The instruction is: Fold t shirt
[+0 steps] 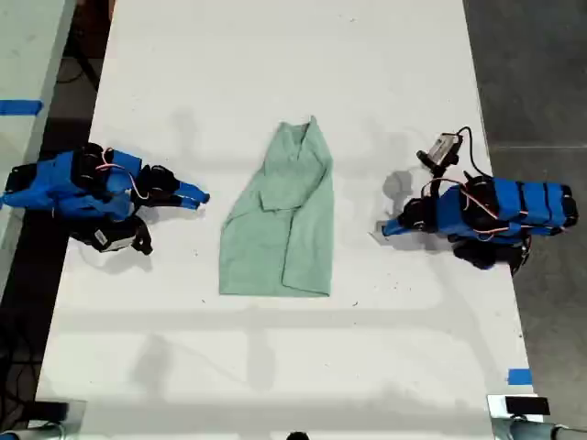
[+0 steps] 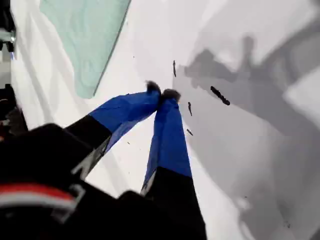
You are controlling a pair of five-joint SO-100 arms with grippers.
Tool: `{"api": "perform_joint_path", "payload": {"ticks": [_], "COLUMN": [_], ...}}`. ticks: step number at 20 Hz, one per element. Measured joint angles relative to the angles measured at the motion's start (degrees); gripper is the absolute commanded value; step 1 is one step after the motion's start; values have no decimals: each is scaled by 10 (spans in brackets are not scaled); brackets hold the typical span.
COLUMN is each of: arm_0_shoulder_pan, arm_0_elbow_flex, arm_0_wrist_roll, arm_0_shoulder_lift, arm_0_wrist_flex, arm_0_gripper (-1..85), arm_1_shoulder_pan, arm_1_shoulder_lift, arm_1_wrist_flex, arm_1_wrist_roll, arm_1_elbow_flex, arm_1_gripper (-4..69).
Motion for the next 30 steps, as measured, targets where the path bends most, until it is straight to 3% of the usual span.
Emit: {"api": "perform_joint_path", "payload": {"ticks": [3,8,11,12,13,14,15,17,20,25,29,30], "arm_0_shoulder_pan": [-28,-24,3,11,29,57,76,104,138,143,149,149], "arm_0_elbow_flex": [4,5,-91,-159,-240,-326,-419,-598,-746,-777,-772,-772], "arm_0_wrist_roll": [26,22,13,13,12,2,-14,-36,-47,-75,-113,-119], "arm_0_shoulder_lift": [1,-5,-163,-272,-398,-524,-649,-908,-1159,-1201,-1194,-1197], "arm_0_wrist_flex": [-51,-73,-89,-89,-88,-73,-40,29,40,44,40,36], "arm_0_gripper": [-2,-2,-2,27,177,266,270,254,250,233,167,106], "arm_1_shoulder_pan": [27,26,26,26,26,26,26,26,26,26,26,26], "arm_1_shoulder_lift": [2,4,4,4,4,4,4,4,4,4,4,4], "arm_1_wrist_flex": [38,43,43,43,43,43,43,43,43,43,43,43], "arm_1_wrist_roll": [27,30,30,30,30,30,30,30,30,30,30,30], "arm_1_elbow_flex": [0,0,0,0,0,0,0,0,0,0,0,0], "arm_1_gripper": [-13,-13,-13,-13,-13,-13,-13,-13,-13,-13,-13,-13]}}
